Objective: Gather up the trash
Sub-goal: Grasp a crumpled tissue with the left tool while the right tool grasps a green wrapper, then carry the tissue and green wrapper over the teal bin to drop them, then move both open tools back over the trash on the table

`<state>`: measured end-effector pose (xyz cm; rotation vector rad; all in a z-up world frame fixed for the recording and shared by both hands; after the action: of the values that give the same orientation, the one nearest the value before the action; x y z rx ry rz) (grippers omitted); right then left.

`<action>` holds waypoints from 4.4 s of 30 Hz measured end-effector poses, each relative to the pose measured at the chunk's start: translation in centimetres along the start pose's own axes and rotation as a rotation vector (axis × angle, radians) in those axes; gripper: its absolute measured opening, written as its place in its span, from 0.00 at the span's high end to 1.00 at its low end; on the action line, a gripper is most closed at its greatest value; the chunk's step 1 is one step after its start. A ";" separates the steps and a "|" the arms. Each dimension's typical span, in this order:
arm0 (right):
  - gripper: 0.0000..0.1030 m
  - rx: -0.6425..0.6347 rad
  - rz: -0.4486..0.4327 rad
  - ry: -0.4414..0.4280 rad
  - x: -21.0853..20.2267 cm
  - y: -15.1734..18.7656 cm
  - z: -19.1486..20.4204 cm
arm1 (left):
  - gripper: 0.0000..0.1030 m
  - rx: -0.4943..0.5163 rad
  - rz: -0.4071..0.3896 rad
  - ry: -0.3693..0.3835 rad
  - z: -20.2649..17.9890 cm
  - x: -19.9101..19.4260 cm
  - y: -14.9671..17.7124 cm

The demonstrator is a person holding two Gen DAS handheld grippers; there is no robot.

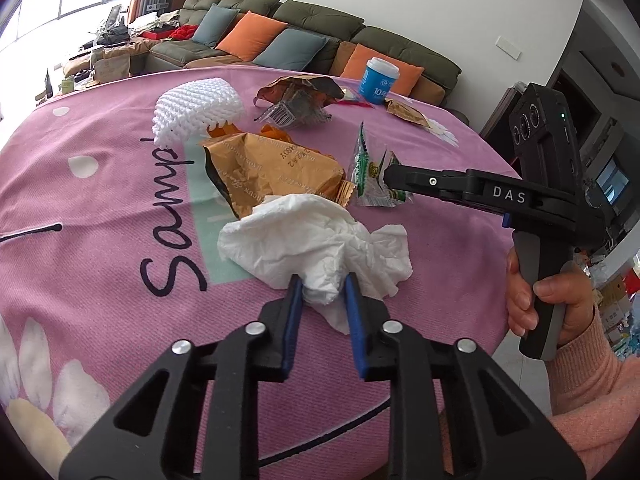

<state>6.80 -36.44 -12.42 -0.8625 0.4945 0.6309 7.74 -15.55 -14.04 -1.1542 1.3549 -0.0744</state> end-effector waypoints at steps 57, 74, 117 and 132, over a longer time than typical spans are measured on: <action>0.92 -0.309 0.115 -0.345 4.7 1.9 20.8 | 0.94 -0.237 -0.281 -0.348 12.2 -19.5 6.2; 0.92 -0.429 0.275 -0.459 10.6 5.0 30.9 | 0.94 -0.407 -0.324 -0.547 19.7 -27.2 10.8; 0.84 -0.591 0.484 -0.270 24.4 13.0 40.8 | 0.92 -0.667 -0.096 -0.700 32.9 -25.3 19.6; 0.76 -0.551 0.428 -0.331 21.2 10.9 39.1 | 0.58 -0.618 -0.151 -0.740 31.2 -25.8 18.5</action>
<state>20.15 7.24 -9.75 -1.1496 0.1977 1.3190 13.99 28.51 -14.55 -1.5819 0.6271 0.6463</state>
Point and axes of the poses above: each gripper's, at about its wrist camera, not at the fingertips, and x roughly the way its jaws point, z to its left, y to its underside, the point moved 7 cm from there along x, roughly the way its jaws point, and after that the axes turned 8 degrees about x, right-handed, at the moved point
